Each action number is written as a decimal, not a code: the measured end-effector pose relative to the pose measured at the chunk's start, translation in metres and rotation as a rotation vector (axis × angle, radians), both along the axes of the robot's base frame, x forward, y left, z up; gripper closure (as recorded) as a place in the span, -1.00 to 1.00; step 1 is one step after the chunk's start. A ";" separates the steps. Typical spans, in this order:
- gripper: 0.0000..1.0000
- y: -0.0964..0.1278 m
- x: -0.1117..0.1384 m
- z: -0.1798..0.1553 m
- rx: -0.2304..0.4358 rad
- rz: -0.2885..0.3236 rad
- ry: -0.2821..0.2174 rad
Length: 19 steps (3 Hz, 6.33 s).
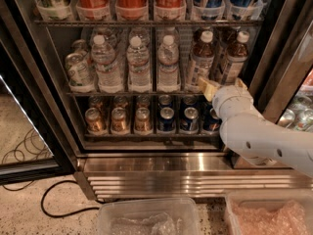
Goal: Pick blue plastic bottle from middle shelf of fridge
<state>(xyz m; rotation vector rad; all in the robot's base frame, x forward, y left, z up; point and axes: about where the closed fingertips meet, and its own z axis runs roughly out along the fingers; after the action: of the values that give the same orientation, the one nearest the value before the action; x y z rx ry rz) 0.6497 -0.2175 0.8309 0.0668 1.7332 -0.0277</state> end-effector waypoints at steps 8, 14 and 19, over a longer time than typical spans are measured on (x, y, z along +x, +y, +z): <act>-0.36 -0.007 0.021 0.002 -0.003 -0.057 -0.048; 0.68 -0.016 0.057 0.004 0.013 -0.136 -0.097; 1.00 0.016 0.016 0.056 0.046 -0.063 -0.236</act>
Offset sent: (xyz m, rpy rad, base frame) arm 0.0035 -0.0001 0.0141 -0.0107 -0.0650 -0.0090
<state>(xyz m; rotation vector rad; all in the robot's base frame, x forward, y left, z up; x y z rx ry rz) 0.6652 -0.2014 0.8869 0.1527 1.4954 -0.0245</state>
